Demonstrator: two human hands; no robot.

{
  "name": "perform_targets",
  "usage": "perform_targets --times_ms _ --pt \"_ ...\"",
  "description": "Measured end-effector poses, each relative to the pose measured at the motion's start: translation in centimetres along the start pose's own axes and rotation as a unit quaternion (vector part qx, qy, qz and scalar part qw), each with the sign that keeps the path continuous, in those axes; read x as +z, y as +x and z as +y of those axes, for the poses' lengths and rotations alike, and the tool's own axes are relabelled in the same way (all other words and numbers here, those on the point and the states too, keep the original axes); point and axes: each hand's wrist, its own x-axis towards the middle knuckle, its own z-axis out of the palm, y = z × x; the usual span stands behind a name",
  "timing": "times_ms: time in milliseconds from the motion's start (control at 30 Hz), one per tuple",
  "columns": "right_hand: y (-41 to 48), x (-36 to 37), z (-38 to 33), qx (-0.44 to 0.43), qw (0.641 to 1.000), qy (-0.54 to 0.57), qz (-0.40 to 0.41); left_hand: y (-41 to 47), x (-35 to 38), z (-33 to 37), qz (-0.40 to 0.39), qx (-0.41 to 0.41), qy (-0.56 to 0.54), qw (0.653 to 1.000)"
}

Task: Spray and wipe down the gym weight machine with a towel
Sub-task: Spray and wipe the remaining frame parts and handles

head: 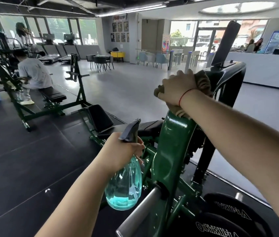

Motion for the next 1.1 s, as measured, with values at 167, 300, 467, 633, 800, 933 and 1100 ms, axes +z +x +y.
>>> perform_targets --times_ms 167,300,467,633,800,933,1100 --pt "-5.4 2.8 -4.0 -0.042 0.994 -0.019 0.104 -0.6 1.5 -0.7 -0.014 -0.019 0.0 1.0" --pt "-9.8 7.5 -6.8 -0.069 0.981 -0.028 0.18 -1.4 1.8 -1.2 -0.024 -0.049 0.003 0.998" --pt "-15.8 14.5 -8.1 -0.075 0.951 0.061 0.294 -2.0 1.4 -2.3 -0.028 -0.063 0.006 0.998" --pt "-17.4 14.7 -7.1 0.017 0.907 0.173 0.384 -2.1 2.0 -2.8 -0.047 -0.071 0.015 0.996" --pt "-13.2 11.4 -4.4 0.14 0.829 0.305 0.448 -2.7 3.0 -2.7 -0.05 -0.076 0.027 0.995" --pt "-11.9 12.0 -4.5 0.153 0.809 0.292 0.486 -2.5 4.5 -2.6 -0.039 -0.104 0.013 0.994" --pt "-14.1 17.0 -5.7 0.119 0.755 0.395 0.51 -1.5 7.6 -2.4 -0.003 -0.119 0.0 0.993"
